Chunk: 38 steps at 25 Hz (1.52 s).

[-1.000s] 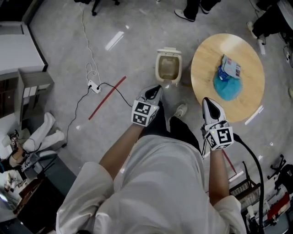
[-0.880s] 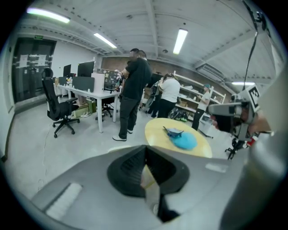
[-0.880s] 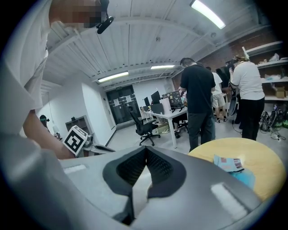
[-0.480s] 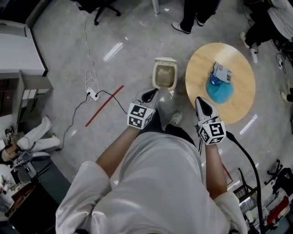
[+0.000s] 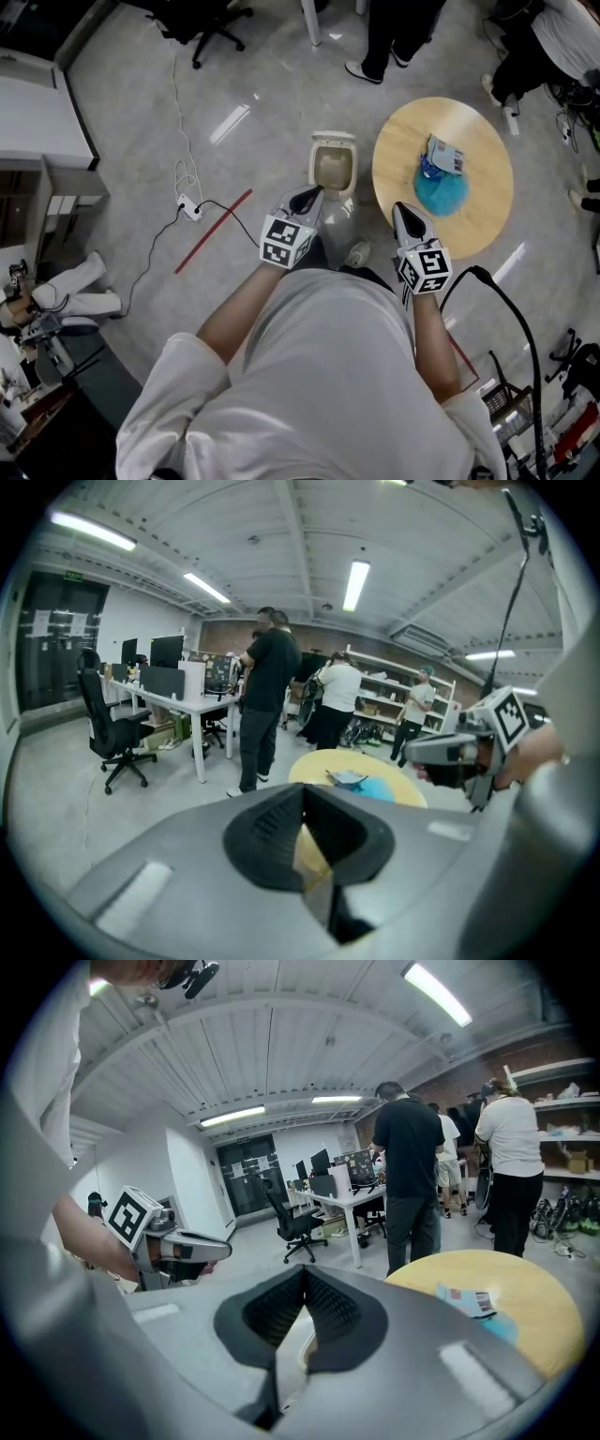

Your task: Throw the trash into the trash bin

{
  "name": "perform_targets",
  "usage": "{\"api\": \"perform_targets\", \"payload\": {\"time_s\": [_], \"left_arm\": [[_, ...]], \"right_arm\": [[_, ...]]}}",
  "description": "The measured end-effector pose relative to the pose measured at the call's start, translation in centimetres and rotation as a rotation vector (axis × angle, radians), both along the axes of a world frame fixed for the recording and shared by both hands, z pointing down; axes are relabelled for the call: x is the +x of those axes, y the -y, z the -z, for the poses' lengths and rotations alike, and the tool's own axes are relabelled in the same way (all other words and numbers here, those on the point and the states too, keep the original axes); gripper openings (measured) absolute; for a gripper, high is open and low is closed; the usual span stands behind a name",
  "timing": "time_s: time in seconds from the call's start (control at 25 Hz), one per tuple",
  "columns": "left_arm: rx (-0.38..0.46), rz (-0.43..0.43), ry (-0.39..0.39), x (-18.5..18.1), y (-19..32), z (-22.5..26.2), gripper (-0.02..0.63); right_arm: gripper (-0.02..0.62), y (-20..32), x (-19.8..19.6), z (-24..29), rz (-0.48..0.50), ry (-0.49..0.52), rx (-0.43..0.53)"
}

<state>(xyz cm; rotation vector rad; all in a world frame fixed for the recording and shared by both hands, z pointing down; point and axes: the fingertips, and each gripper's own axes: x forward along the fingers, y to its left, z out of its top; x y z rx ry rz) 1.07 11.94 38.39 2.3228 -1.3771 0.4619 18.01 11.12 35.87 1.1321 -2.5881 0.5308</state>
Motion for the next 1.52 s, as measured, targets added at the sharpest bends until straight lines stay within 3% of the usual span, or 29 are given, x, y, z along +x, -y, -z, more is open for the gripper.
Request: {"api": "perform_targets", "payload": {"time_s": [0.16,0.28,0.56,0.92,1.28,1.52], "left_arm": [[0.004,-0.025,0.021,0.3,0.2,-0.1,0.003],[0.017,-0.045,-0.009,0.8,0.2,0.4,0.004],[0.005,-0.004,-0.027,-0.3,0.5,0.2,0.005],[-0.009,-0.014,-0.024,-0.3,0.7,-0.4,0.005],[-0.022,-0.098,-0.018,0.5,2.4,-0.5,0.005],[-0.012,-0.243,0.029,2.2,3.7,-0.8,0.005]], "right_arm": [[0.002,0.2,-0.2,0.2,0.004,0.004,0.006],[0.002,0.3,-0.3,0.2,0.010,0.001,0.007],[0.002,0.1,-0.7,0.1,0.011,-0.002,0.002],[0.002,0.2,-0.8,-0.1,0.004,-0.001,-0.001],[0.002,1.0,-0.4,-0.3,-0.066,-0.006,-0.015],[0.002,1.8,0.5,-1.1,-0.148,-0.018,-0.027]]}}
